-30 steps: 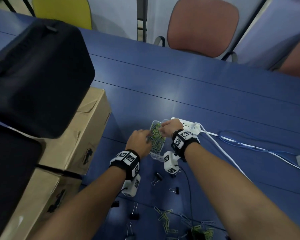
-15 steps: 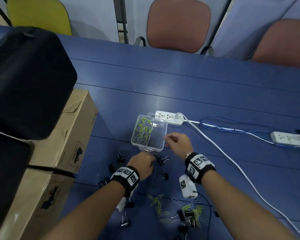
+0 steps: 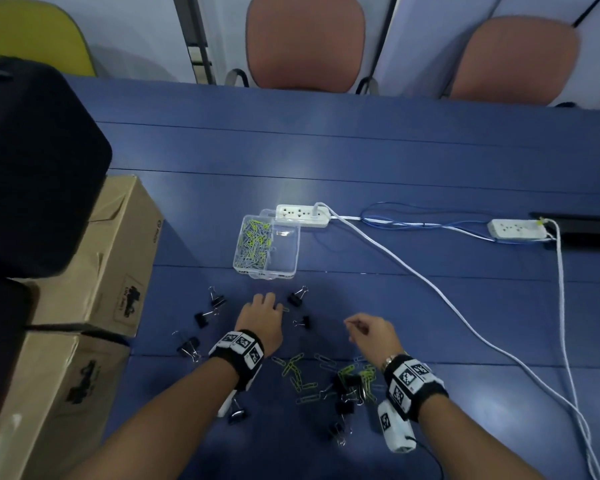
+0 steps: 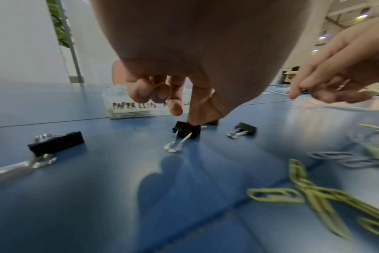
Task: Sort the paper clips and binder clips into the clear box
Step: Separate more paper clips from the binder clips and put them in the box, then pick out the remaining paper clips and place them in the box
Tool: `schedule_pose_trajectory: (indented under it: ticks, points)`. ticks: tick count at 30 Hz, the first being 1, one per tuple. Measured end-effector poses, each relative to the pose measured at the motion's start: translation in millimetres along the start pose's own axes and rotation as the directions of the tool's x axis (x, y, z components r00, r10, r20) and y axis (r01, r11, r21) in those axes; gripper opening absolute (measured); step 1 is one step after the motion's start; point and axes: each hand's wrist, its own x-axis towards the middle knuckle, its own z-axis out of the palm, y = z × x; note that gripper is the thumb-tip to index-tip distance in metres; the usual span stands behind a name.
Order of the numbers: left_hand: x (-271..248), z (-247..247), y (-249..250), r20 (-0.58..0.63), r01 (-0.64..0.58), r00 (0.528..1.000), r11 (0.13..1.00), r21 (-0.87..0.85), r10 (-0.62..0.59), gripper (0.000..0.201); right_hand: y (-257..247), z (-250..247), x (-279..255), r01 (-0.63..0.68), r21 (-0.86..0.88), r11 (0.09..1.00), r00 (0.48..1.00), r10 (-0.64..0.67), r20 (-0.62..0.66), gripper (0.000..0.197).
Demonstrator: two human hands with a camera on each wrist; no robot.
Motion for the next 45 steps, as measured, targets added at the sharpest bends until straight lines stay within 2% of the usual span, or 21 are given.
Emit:
schedule_pose_trajectory:
  ticks: [3, 5, 10, 13, 16, 19, 21, 24, 29, 32, 36, 39, 42, 45]
  points:
    - [-18.9, 5.4, 12.7, -0.015, -0.09, 0.996, 0.995, 0.041, 0.091, 0.036, 8.1, 0.8, -10.5, -0.022, -0.086, 0.996, 1.0, 0.023, 0.003, 0.012]
    - [-30.2, 9.8, 19.2, -0.01, -0.161, 0.987, 0.985, 0.059, 0.162, 0.037, 6.9, 1.4, -20.1, -0.008, -0.135, 0.991, 1.0, 0.01, 0.013, 0.015]
    - [-55.3, 22.6, 26.6, -0.034, -0.251, 0.967, 0.967, 0.035, 0.252, 0.043, -0.2, 16.3, -39.7, 0.128, -0.256, 0.958, 0.987, -0.098, 0.125, 0.027]
    - [-68.1, 34.9, 31.9, -0.092, -0.226, 0.972, 0.971, -0.082, 0.218, 0.064, -11.1, 34.0, -49.7, 0.228, -0.435, 0.871, 0.959, -0.124, 0.255, 0.052]
    - [-76.4, 48.8, 40.3, -0.022, -0.17, 0.985, 0.96, -0.224, 0.169, 0.096, -21.1, 50.2, -57.5, 0.283, -0.601, 0.748, 0.937, -0.081, 0.34, 0.09]
    - [-80.4, 54.4, 43.8, 0.025, -0.181, 0.981, 0.956, -0.232, 0.192, 0.117, -25.8, 63.9, -64.1, 0.308, -0.674, 0.672, 0.927, -0.05, 0.373, 0.1]
    - [-80.7, 56.4, 43.7, 0.017, -0.202, 0.977, 0.951, -0.236, 0.212, 0.116, -26.0, 71.3, -68.3, 0.335, -0.681, 0.651, 0.918, -0.063, 0.392, 0.104]
    - [-80.8, 61.4, 42.9, -0.02, -0.211, 0.977, 0.933, -0.291, 0.214, 0.094, -23.1, 81.5, -74.9, 0.388, -0.667, 0.636, 0.907, -0.136, 0.398, 0.094]
    - [-80.3, 67.7, 35.7, -0.068, -0.231, 0.972, 0.874, -0.427, 0.224, 0.062, -21.4, 88.1, -82.7, 0.407, -0.64, 0.652, 0.902, -0.178, 0.393, 0.054]
    - [-80.6, 65.8, 30.0, -0.073, -0.247, 0.968, 0.864, -0.439, 0.24, 0.041, -22.0, 87.2, -84.0, 0.429, -0.643, 0.634, 0.893, -0.192, 0.407, 0.033]
    - [-78.9, 60.3, 27.4, -0.02, -0.279, 0.956, 0.882, -0.381, 0.293, 0.028, -19.5, 86.4, -84.3, 0.475, -0.653, 0.59, 0.863, -0.167, 0.477, 0.009]
    - [-79.0, 59.1, 28.9, 0.069, -0.294, 0.943, 0.91, -0.291, 0.327, 0.023, -19.6, 86.9, -85.8, 0.521, -0.652, 0.551, 0.837, -0.181, 0.516, 0.005]
    - [-80.5, 59.1, 32.8, 0.109, -0.317, 0.932, 0.923, -0.218, 0.346, 0.021, -25.9, 84.6, -87.5, 0.573, -0.663, 0.481, 0.808, -0.195, 0.556, 0.015]
    - [-84.9, 50.5, 37.3, 0.136, -0.382, 0.907, 0.915, -0.129, 0.398, 0.01, -26.8, 83.8, -89.0, 0.595, -0.68, 0.428, 0.796, -0.193, 0.574, 0.016]
